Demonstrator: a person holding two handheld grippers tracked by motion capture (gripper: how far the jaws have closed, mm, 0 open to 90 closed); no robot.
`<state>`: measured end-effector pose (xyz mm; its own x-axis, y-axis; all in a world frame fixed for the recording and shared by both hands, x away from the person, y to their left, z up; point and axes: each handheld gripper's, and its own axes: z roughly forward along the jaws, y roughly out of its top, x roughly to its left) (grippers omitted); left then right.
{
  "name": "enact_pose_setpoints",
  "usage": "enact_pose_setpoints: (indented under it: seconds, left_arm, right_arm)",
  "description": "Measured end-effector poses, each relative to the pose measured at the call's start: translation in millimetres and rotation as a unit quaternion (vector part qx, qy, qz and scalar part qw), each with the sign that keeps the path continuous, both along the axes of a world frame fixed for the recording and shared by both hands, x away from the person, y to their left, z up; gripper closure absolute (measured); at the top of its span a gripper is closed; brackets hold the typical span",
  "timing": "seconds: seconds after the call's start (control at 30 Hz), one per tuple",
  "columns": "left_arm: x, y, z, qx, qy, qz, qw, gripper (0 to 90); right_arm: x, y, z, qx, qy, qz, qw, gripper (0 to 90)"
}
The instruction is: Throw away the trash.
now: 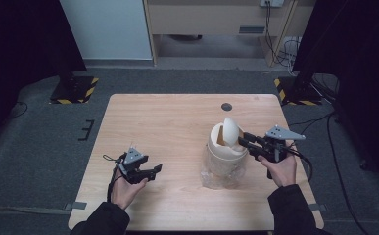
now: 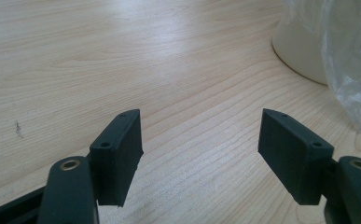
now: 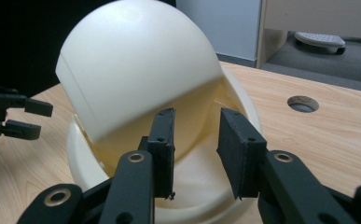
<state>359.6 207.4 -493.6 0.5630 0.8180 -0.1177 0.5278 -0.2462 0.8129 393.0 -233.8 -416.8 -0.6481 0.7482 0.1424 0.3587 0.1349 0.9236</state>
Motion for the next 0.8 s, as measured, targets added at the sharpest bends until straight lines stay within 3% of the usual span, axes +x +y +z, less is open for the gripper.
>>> enact_pose_setpoints:
  seconds: [0.2,0.53,0.8]
  left_arm:
    - [0.0,0.0,0.0,0.0,0.0,0.0,1.0,30.1]
    - [0.6,2.4,-0.7,0.001,0.003,0.003,1.0,27.2]
    - [3.5,6.1,-4.1,0.01,0.015,0.01,0.9998,22.8]
  right_arm:
    - [-1.4,-6.1,3.4,-0.002,-0.003,-0.004,1.0,71.5]
    - [-2.0,-27.4,1.7,0.01,-0.007,-0.043,0.999,59.5]
    - [2.3,-43.0,-18.9,-0.001,0.012,-0.075,0.9971,48.3]
